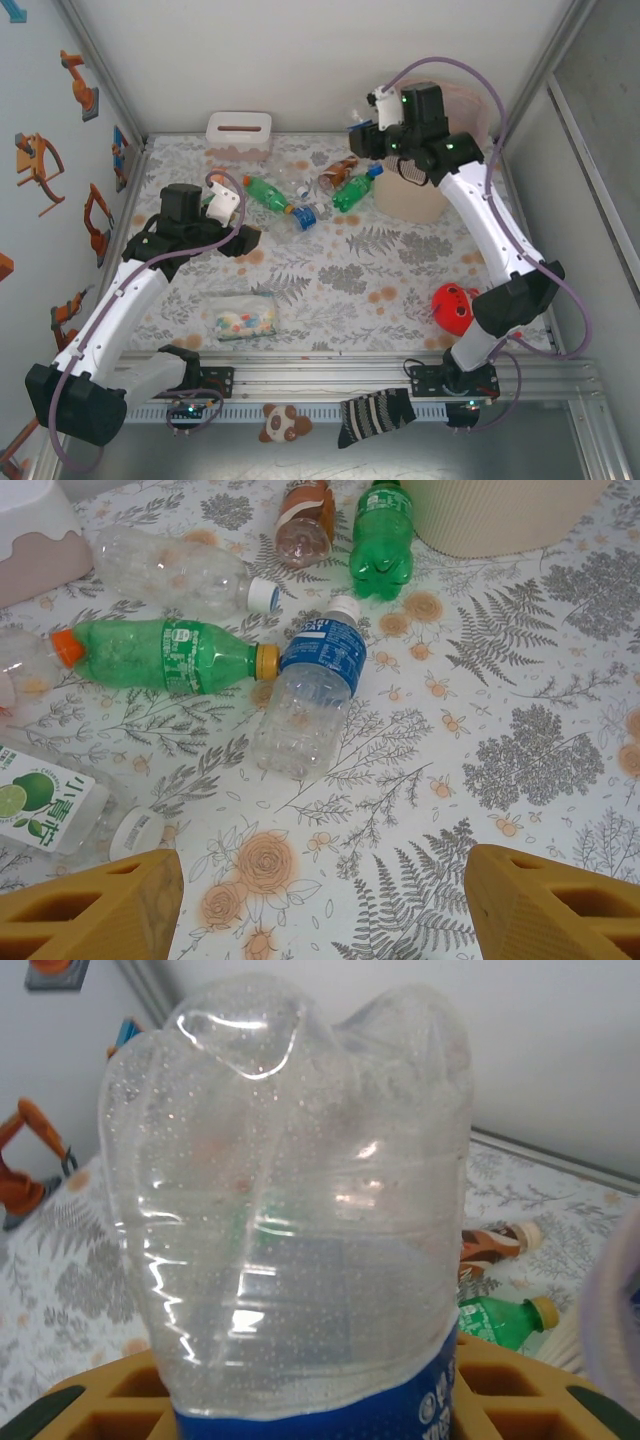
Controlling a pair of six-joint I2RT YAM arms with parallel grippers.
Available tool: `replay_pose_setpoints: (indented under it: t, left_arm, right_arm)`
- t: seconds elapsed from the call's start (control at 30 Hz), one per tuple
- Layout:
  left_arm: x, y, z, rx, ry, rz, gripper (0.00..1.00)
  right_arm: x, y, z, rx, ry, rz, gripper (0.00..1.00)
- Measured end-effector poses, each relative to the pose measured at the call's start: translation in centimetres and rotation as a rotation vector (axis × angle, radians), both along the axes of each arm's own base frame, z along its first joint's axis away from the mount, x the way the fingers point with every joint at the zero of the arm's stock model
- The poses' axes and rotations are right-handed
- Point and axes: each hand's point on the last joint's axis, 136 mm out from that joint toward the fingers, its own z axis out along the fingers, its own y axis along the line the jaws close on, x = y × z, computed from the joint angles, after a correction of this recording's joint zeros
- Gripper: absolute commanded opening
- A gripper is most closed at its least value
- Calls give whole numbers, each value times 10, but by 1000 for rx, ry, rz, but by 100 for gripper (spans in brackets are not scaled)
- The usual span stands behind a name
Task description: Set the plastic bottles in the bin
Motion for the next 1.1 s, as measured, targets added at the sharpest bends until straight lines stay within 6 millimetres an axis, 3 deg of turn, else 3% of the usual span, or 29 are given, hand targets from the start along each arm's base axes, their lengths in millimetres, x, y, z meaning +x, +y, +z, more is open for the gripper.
replay_pose_setpoints:
  t: [0.23, 0.63, 0.8, 1.1]
  left_arm:
    - [0, 0, 0, 1, -1, 0, 74]
    - [0, 1, 2, 1, -7, 2, 74]
    - [-1, 1, 3, 0, -12, 3, 74]
    - [-1, 2, 3, 1, -14, 5, 74]
  right_arm:
    - [27, -41, 35, 139, -17, -177, 33]
    - [69, -135, 49, 263, 0, -537, 26]
    - [86, -164, 35, 227, 21, -650, 24]
    - [104, -195, -31, 24, 145, -801, 24]
